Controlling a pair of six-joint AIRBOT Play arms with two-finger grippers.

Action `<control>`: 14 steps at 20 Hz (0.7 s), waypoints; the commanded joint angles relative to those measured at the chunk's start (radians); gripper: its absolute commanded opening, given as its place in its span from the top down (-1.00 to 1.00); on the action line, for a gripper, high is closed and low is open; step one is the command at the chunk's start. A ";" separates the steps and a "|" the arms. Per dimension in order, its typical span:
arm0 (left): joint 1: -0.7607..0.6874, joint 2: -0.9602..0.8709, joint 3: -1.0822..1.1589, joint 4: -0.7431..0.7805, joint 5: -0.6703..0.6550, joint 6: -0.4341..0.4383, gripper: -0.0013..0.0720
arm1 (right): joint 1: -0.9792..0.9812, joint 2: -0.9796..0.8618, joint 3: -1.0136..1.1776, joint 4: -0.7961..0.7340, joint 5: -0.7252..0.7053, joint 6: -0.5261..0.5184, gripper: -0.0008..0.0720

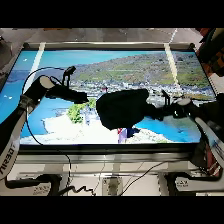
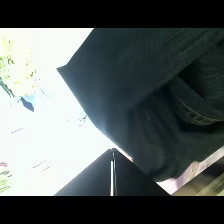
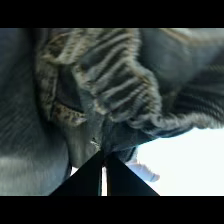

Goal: Fold the clothes and pants, and hang the long-sleeved shirts on hangers.

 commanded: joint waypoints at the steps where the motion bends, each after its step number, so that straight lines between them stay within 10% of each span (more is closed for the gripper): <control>1: -0.038 0.014 -0.061 -0.141 0.079 -0.005 0.90 | 0.001 0.201 -0.213 0.054 -0.033 -0.029 0.87; 2: -0.065 0.001 -0.061 -0.169 0.110 -0.005 0.65 | 0.001 0.224 -0.213 0.041 -0.038 -0.029 0.83; 3: -0.098 -0.014 -0.061 -0.190 0.155 -0.006 -0.11 | 0.000 0.245 -0.206 0.027 -0.062 -0.029 0.52; 4: -0.129 -0.026 -0.061 -0.216 0.204 -0.006 -0.68 | 0.000 0.259 -0.192 -0.001 -0.089 -0.029 -0.08; 5: -0.163 -0.035 -0.061 -0.256 0.258 0.000 -0.71 | 0.000 0.269 -0.171 -0.036 -0.110 -0.028 -0.90; 7: -0.230 -0.043 -0.061 -0.315 0.354 0.067 -0.44 | 0.000 0.274 -0.113 -0.119 -0.113 -0.008 -0.96; 9: -0.306 -0.056 -0.061 -0.284 0.477 0.074 0.59 | 0.000 0.274 -0.048 -0.162 -0.096 0.045 -0.96; 14: -0.407 -0.113 -0.061 -0.257 0.525 0.076 0.55 | 0.001 0.261 0.052 -0.149 -0.057 0.129 -0.91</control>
